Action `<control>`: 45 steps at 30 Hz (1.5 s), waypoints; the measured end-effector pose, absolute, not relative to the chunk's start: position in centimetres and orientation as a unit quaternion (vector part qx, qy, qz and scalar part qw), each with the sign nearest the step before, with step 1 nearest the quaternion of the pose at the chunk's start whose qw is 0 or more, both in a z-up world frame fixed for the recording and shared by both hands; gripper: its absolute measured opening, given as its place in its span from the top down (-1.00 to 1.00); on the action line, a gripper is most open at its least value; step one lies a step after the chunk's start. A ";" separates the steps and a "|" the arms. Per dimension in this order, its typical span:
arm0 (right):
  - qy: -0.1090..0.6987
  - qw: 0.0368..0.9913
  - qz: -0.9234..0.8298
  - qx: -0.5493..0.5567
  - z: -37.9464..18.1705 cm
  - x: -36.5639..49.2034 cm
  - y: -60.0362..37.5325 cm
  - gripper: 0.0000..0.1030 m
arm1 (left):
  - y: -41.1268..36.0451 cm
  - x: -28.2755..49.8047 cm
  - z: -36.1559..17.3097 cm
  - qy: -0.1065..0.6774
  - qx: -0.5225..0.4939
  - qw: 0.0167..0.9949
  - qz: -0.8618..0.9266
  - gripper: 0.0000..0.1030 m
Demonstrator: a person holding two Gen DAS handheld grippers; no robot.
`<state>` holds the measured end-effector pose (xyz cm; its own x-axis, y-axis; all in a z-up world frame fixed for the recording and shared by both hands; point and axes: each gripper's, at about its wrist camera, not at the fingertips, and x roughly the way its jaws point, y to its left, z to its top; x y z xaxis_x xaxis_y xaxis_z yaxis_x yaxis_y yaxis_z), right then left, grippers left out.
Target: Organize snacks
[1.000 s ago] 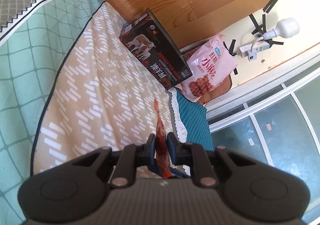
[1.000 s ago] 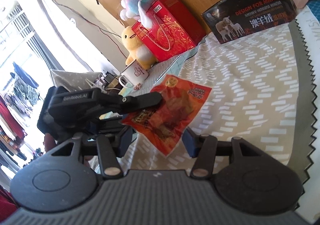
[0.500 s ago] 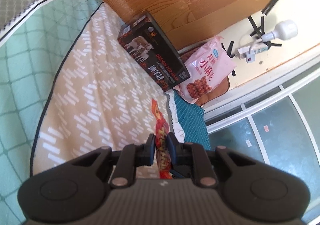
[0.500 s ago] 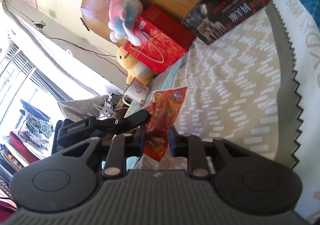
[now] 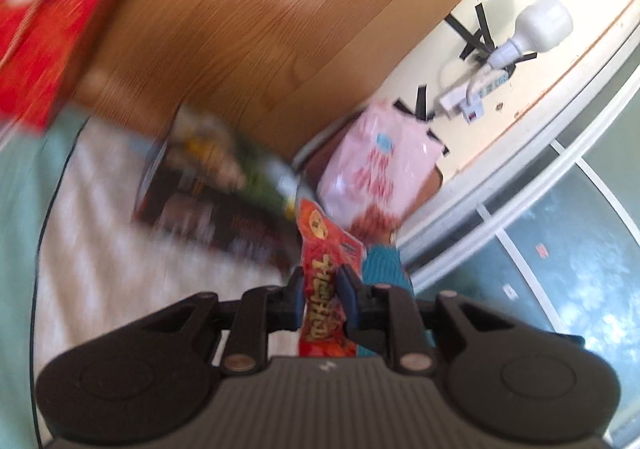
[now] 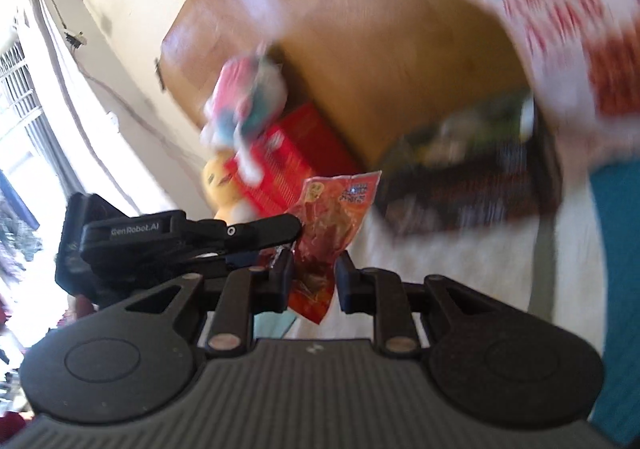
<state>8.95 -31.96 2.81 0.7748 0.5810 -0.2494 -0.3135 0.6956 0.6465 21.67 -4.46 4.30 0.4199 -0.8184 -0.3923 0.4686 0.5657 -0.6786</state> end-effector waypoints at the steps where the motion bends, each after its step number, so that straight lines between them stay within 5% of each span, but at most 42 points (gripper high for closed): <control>1: 0.216 0.898 0.244 0.295 3.2 10.3 -32.3 0.52 | -5.2 23.1 4.9 0.356 -0.232 0.813 -0.398 0.62; 11: 0.232 0.923 0.180 0.248 0.6 22.3 -34.3 0.51 | -10.9 32.5 3.0 0.369 -0.150 0.860 -0.318 0.44; 16: 0.233 0.947 0.134 0.177 -0.2 23.3 -32.7 0.24 | -11.5 32.4 1.6 0.363 -0.088 0.895 -0.244 0.26; 23: 0.199 0.954 0.097 0.202 0.4 17.1 -34.3 0.19 | -8.7 27.7 4.0 0.327 -0.090 0.916 -0.213 0.25; 26: 0.196 0.955 0.089 0.206 -0.2 12.8 -33.6 0.14 | -9.0 23.3 4.3 0.312 -0.052 0.927 -0.202 0.08; 36: 0.259 0.930 0.064 0.254 -3.8 2.3 -29.4 0.07 | -8.0 12.3 1.4 0.349 -0.009 0.921 -0.172 -0.03; 40: 0.270 0.925 0.065 0.260 -4.0 -0.2 -28.2 -0.02 | -8.0 8.9 1.1 0.337 0.022 0.928 -0.159 -0.20; 45: 0.263 0.927 0.070 0.259 -3.7 -2.7 -27.2 -0.18 | -7.8 5.6 1.2 0.314 0.041 0.938 -0.140 -0.73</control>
<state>-2.72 -27.25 -3.74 0.8517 0.2664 -0.4513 0.0067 0.8555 0.5177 5.61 -7.83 1.21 0.7634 -0.2378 -0.6006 0.2889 0.9573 -0.0118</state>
